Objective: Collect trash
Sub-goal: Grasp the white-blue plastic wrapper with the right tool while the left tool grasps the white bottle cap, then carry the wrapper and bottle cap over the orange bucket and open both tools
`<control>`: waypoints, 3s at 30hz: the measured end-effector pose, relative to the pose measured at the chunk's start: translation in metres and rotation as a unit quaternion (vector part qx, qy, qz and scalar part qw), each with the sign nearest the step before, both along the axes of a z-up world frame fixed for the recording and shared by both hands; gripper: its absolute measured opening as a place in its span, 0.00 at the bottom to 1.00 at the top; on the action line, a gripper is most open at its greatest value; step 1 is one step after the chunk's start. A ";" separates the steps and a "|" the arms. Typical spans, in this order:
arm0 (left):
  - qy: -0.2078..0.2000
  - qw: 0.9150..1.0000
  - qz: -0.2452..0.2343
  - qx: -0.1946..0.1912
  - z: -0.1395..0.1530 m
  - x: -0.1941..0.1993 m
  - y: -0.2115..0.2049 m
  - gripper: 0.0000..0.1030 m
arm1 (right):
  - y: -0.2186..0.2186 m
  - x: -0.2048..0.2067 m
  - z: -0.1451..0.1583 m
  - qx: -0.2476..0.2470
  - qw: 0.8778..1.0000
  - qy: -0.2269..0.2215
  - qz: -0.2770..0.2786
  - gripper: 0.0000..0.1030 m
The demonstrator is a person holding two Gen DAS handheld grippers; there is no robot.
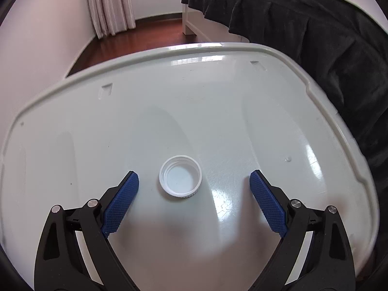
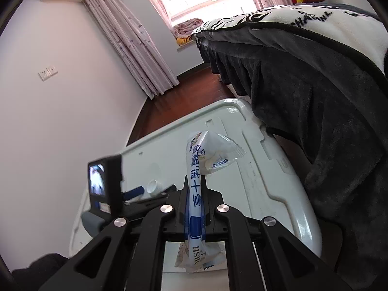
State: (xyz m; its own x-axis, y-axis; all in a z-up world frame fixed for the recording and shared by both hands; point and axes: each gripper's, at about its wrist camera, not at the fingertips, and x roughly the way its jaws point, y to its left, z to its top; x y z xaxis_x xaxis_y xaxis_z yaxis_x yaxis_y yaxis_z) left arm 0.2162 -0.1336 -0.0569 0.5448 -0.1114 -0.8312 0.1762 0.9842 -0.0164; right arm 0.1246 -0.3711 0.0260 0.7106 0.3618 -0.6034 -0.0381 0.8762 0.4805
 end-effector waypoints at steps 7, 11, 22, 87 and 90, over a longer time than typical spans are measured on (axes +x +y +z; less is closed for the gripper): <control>-0.014 0.999 0.018 -0.035 0.004 -0.001 0.002 0.31 | -0.001 0.003 -0.001 0.013 1.000 0.004 -0.004 0.06; -0.016 0.998 0.034 -0.057 0.004 0.000 0.006 0.31 | -0.004 0.003 -0.002 0.016 1.000 0.007 -0.012 0.07; -0.004 0.998 0.050 -0.040 0.012 -0.003 0.009 0.31 | 0.006 0.016 -0.010 0.003 0.999 0.031 -0.012 0.07; 0.124 0.991 0.017 -0.041 -0.002 -0.307 0.104 0.31 | 0.147 -0.213 -0.072 -0.135 0.957 0.144 0.212 0.15; 0.131 0.990 0.027 -0.034 -0.004 -0.306 0.105 0.40 | 0.150 -0.210 -0.074 -0.138 0.956 0.150 0.210 0.36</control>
State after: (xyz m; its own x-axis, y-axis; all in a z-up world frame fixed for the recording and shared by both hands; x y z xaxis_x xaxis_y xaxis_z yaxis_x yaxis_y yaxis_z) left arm -0.0897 -0.0284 -0.0607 0.3181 -0.1481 -0.9364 0.1039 0.9872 -0.1209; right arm -0.0856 -0.2210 -0.0480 0.3174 0.3760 -0.8706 -0.3119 0.9083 0.2786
